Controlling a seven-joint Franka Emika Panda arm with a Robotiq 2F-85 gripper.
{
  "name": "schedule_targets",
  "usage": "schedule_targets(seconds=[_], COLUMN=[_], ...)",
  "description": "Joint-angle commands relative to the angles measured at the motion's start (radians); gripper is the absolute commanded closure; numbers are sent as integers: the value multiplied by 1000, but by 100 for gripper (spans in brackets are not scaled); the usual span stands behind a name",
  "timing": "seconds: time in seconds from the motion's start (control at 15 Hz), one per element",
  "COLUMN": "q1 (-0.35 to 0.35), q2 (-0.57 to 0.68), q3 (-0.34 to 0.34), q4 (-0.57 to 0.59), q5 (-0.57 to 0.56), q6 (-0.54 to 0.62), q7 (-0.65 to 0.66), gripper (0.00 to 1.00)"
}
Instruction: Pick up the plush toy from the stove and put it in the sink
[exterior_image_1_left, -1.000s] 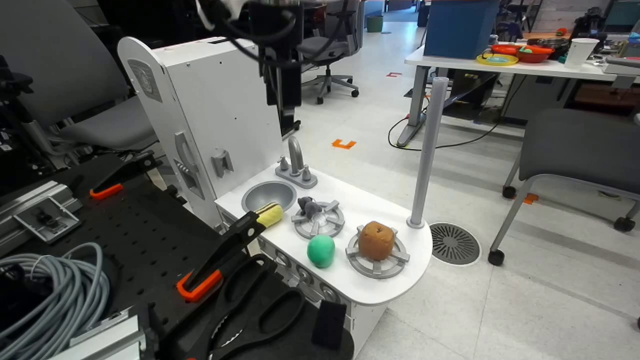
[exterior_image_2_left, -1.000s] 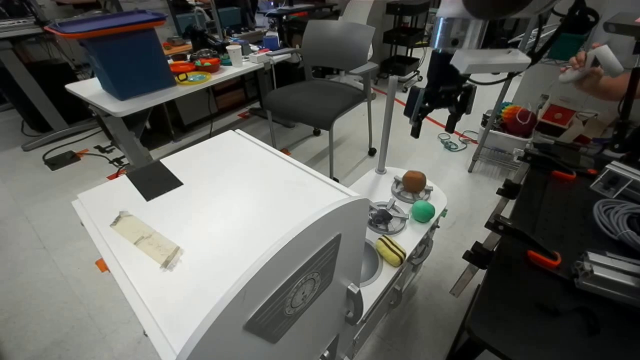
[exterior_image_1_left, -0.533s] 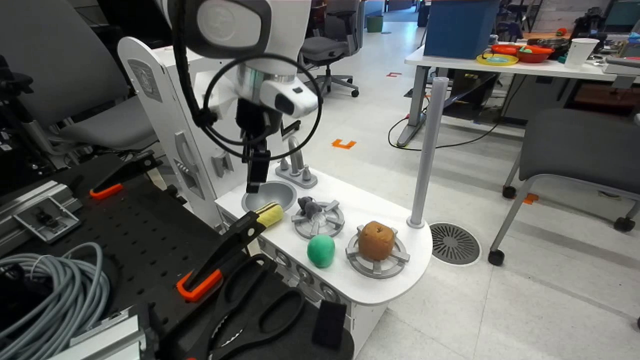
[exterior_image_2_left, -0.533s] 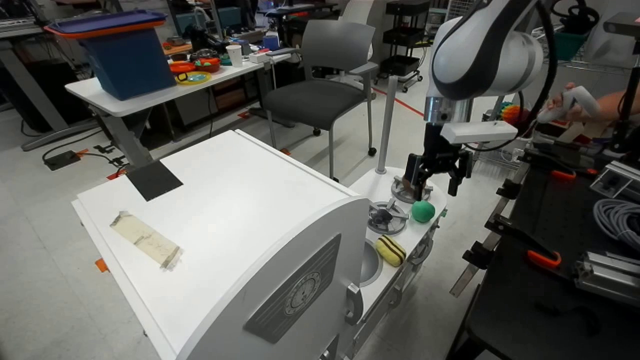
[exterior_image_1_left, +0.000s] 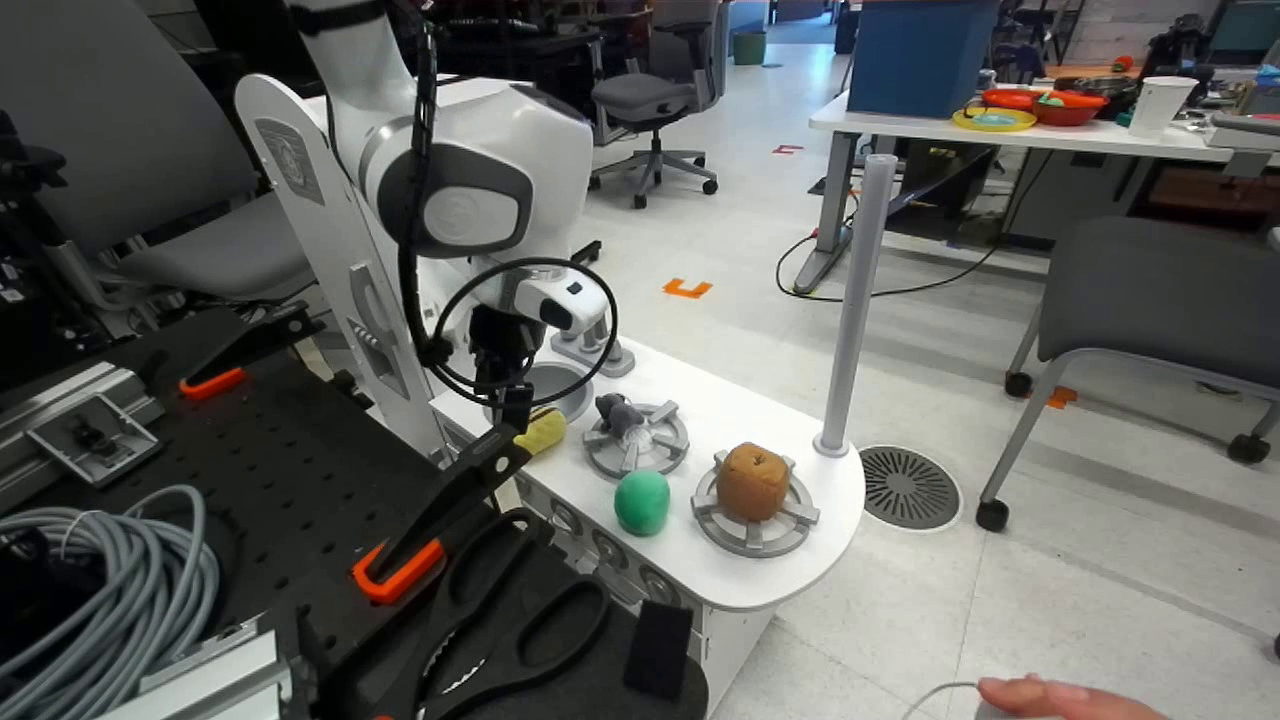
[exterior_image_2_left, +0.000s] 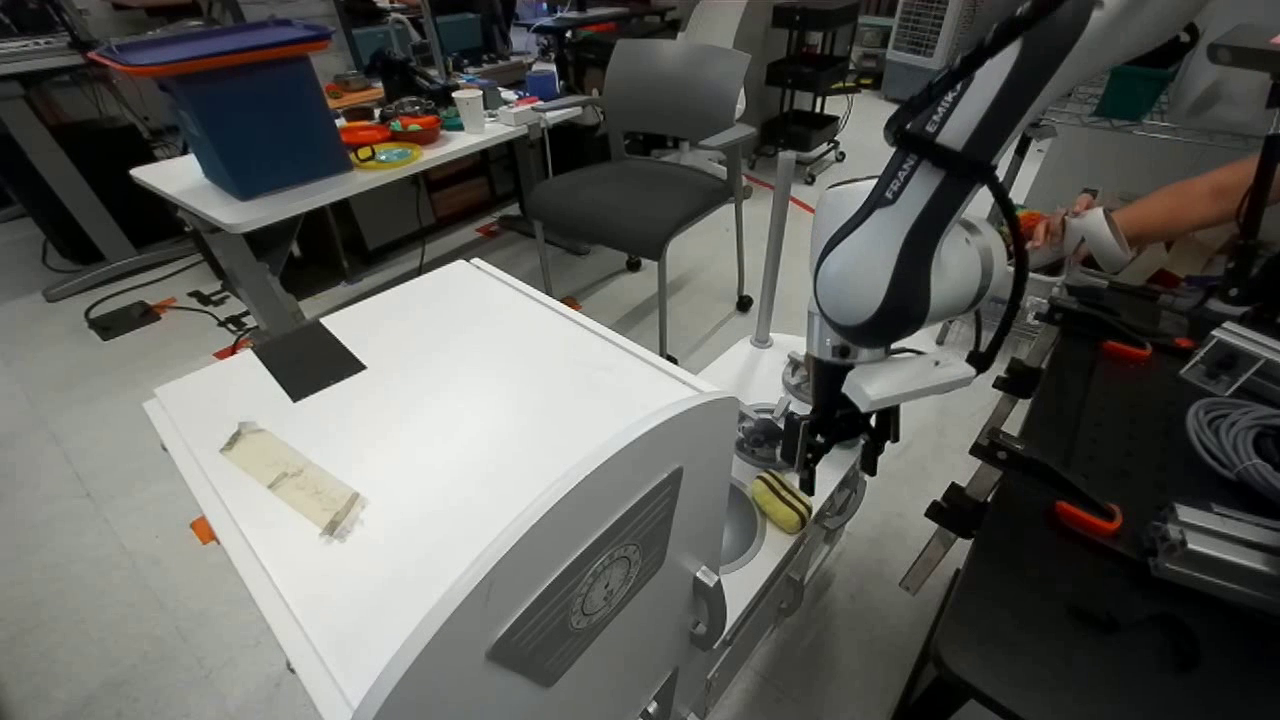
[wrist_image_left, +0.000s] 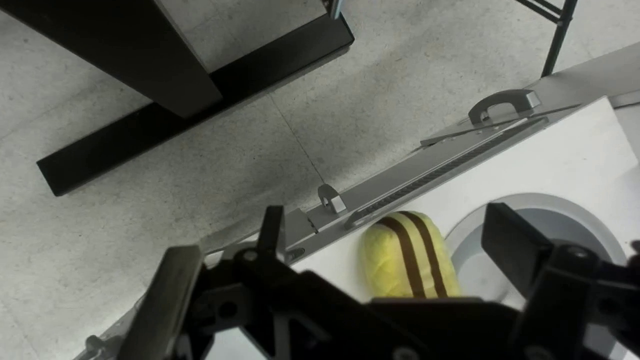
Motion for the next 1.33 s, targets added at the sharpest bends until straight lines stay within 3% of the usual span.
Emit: schedule_targets(seconds=[0.0, 0.47, 0.6, 1.07, 1.27], q1=[66, 163, 185, 212, 201], q2=[106, 234, 257, 295, 268], q3=[-13, -62, -89, -136, -122], q4=[114, 257, 291, 337, 335], q5=[-48, -136, -153, -176, -164], q6=[55, 151, 150, 153, 114], q7=[12, 19, 33, 44, 58], gripper=[0, 0, 28, 81, 98])
